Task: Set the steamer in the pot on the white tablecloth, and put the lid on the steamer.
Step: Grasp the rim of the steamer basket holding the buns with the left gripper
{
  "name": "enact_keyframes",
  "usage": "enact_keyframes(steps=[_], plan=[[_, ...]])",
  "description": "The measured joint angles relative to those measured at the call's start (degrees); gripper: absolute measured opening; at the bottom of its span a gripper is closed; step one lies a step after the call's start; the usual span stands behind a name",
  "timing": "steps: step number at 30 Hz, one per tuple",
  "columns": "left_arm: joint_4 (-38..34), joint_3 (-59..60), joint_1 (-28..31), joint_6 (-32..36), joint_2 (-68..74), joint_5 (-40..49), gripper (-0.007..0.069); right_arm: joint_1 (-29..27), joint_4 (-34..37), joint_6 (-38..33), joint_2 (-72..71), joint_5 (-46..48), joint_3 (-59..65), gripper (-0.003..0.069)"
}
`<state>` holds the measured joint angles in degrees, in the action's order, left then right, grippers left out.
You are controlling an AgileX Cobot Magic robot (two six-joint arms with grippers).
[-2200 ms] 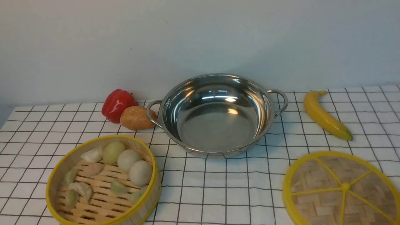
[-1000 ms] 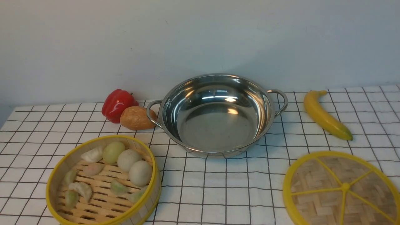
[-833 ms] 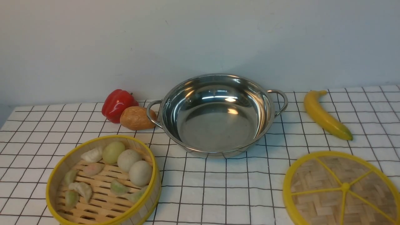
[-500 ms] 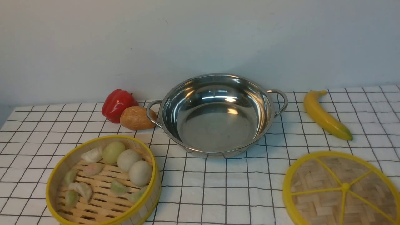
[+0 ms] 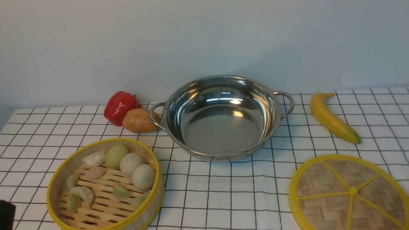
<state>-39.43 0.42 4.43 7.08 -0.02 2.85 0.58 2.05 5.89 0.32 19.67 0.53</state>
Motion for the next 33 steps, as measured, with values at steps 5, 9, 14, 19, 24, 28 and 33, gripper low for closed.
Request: enact_keyframes(steps=[5, 9, 14, 19, 24, 28, 33], plan=[[-0.07, -3.41, 0.00, 3.16, 0.00, 5.67, 0.0243, 0.00, 0.00, 0.00, 0.00, 0.00, 0.00, 0.0242], [0.96, -14.50, 0.00, 6.56, 5.78, 20.17, 0.0243, 0.00, 0.00, 0.00, 0.00, 0.00, 0.00, 0.0242], [6.22, -27.80, 0.00, 11.17, 18.70, 40.58, 0.0243, 0.00, 0.00, 0.00, 0.00, 0.00, 0.00, 0.0242], [18.02, -37.71, 0.00, 20.87, 33.26, 59.51, 0.0243, 0.00, 0.00, 0.00, 0.00, 0.00, 0.00, 0.0242], [27.85, -41.21, 0.00, 34.01, 46.97, 64.32, 0.0241, 0.00, 0.00, 0.00, 0.00, 0.00, 0.00, 0.0242], [26.11, -41.27, 0.00, 45.17, 55.06, 59.75, 0.0239, 0.00, 0.00, 0.00, 0.00, 0.00, 0.00, 0.0242], [20.92, -41.34, 0.00, 56.26, 61.57, 52.64, 0.0244, 0.00, 0.00, 0.00, 0.00, 0.00, 0.00, 0.0242]])
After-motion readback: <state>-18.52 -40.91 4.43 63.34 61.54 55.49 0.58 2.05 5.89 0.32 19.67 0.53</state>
